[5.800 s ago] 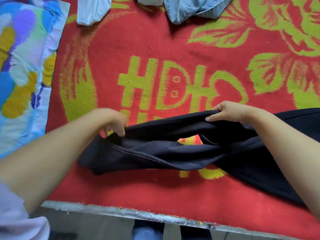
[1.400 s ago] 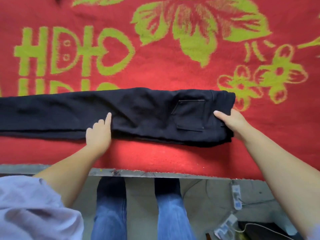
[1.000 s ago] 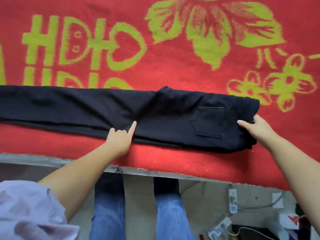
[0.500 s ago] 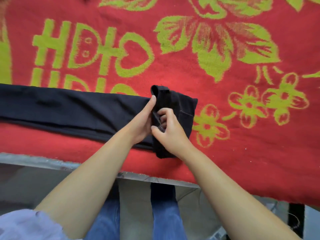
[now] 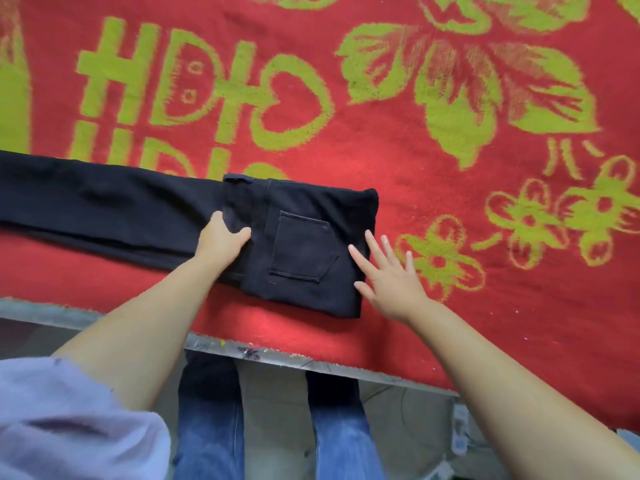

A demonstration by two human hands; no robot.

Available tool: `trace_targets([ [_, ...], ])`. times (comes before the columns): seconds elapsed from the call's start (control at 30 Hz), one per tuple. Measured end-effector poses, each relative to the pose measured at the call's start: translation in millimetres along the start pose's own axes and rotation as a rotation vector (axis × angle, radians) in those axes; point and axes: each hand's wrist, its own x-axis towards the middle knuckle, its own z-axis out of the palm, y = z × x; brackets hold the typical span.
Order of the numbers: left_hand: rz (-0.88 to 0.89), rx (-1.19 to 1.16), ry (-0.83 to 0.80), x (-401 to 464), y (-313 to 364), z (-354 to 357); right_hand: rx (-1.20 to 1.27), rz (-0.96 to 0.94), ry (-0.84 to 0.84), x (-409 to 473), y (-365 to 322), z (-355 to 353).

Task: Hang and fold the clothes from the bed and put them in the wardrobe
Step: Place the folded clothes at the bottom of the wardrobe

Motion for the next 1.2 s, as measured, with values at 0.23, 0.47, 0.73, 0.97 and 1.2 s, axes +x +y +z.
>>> trace_targets([
  [0.23,0.303,0.458,0.227,-36.7,11.5,29.4,1.107,0.292,0.38,18.8,-9.7,-3.0],
  [0.47,0.185,0.136,-0.307,-41.3,19.2,30.9,1.671,0.229,-0.069,13.2,-43.8,-51.6],
  [0.73,-0.066,-1.177,-0.696,-29.0,-0.9,-76.9,1.627,-0.15,0.088,13.3,-197.6,-139.7],
  [0.97,-0.127,-1.285,-0.567,56.6,-135.9,-211.6,1.07,-0.156,0.144,87.6,-310.7,-115.0],
  [1.2,-0.029,-0.294,-0.156,99.4,-184.8,-213.0,0.363,0.021,0.46,138.6,-301.6,-87.7],
])
